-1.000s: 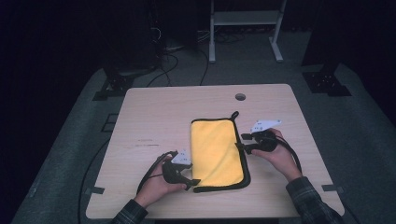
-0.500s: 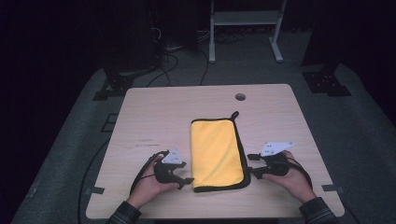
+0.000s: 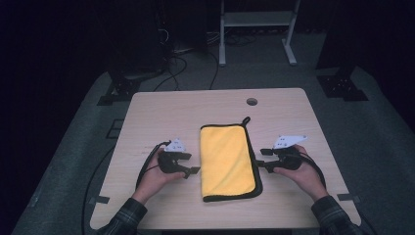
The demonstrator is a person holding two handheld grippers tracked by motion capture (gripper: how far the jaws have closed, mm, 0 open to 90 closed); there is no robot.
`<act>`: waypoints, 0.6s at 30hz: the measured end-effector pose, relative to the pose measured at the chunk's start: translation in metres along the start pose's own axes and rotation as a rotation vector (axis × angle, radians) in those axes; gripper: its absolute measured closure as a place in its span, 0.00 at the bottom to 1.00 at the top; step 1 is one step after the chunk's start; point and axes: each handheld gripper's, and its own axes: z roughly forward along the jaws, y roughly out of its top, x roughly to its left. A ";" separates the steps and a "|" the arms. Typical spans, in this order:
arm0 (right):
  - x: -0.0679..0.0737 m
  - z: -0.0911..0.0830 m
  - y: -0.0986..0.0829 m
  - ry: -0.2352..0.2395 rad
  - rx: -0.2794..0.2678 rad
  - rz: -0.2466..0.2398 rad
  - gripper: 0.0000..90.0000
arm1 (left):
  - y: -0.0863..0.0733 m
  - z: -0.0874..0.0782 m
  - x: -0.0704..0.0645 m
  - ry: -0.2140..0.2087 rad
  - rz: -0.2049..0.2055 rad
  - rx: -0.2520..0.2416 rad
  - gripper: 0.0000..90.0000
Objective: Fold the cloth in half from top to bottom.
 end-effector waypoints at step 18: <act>-0.051 0.055 0.044 -0.037 0.017 0.058 0.47 | 0.040 0.036 0.067 0.067 -0.073 -0.029 0.37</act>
